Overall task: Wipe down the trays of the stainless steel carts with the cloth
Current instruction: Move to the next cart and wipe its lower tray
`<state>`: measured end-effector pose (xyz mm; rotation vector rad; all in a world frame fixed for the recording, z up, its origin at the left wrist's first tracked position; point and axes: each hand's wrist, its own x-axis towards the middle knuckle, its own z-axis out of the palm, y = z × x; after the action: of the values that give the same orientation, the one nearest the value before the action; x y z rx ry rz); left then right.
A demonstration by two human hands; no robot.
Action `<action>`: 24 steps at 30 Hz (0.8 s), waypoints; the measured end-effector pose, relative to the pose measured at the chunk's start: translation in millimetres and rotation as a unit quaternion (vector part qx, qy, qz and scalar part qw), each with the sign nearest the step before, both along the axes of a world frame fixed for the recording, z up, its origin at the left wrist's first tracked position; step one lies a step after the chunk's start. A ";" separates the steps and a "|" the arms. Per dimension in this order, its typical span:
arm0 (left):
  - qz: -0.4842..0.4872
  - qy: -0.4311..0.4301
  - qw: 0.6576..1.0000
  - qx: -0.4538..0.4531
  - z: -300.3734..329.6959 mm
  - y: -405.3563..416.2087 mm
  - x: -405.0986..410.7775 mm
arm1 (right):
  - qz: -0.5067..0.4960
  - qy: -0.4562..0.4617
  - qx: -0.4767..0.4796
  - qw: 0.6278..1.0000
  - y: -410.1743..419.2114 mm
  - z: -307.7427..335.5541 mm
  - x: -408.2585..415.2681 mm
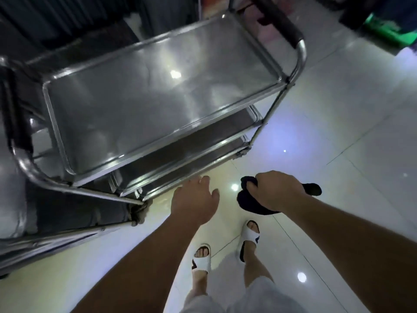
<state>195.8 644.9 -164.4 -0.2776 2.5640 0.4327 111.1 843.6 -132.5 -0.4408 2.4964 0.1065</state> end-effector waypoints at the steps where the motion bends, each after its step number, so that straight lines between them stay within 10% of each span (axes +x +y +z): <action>1: -0.014 0.010 1.000 0.000 16.1 1.3 -4.0 | -0.013 0.008 -0.005 1.000 4.4 16.4 4.5; 24: -0.248 0.085 0.965 -0.001 152.3 330.8 -239.2 | -0.346 0.073 -0.034 0.935 377.8 131.6 -86.9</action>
<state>-43.4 975.7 -12.1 0.4139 2.6729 0.2701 24.2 1221.5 -0.9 0.4498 2.6533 -0.2367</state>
